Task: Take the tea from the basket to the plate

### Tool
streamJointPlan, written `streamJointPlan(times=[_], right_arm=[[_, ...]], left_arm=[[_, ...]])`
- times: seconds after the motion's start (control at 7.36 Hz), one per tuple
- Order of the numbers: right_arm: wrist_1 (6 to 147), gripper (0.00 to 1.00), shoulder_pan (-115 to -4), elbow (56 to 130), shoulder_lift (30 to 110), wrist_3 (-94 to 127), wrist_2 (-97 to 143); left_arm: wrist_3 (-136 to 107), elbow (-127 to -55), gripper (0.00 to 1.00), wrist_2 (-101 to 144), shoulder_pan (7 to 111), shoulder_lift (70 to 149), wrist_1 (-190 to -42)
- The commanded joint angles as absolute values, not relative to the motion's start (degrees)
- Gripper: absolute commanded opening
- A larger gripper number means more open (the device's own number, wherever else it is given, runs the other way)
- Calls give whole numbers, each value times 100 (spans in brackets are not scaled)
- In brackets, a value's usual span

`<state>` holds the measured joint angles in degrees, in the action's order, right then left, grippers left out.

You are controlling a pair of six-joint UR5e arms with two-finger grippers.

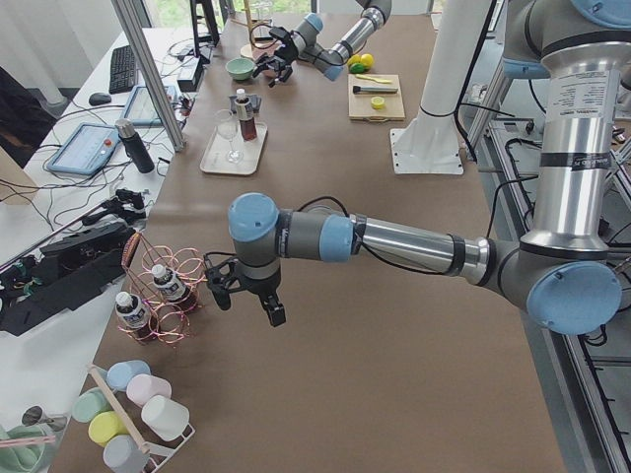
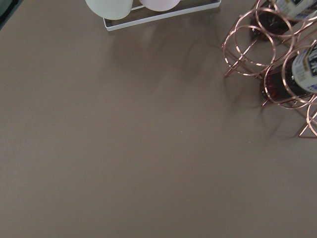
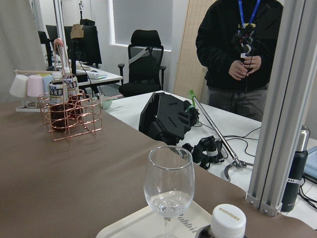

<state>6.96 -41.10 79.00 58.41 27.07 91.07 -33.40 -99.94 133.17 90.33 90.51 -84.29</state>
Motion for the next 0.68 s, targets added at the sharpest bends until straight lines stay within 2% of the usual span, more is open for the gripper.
streamJointPlan(times=[0.0,0.54], right_arm=[[1868,100,-4420,8594,6055,2707,10287],[5168,100,-5026,10235,6467,2698,12390]], left_arm=[[-2780,-9870,98,13359,9035,8368,-9387],[-829,-9984,98,13825,9730,8007,-9194]])
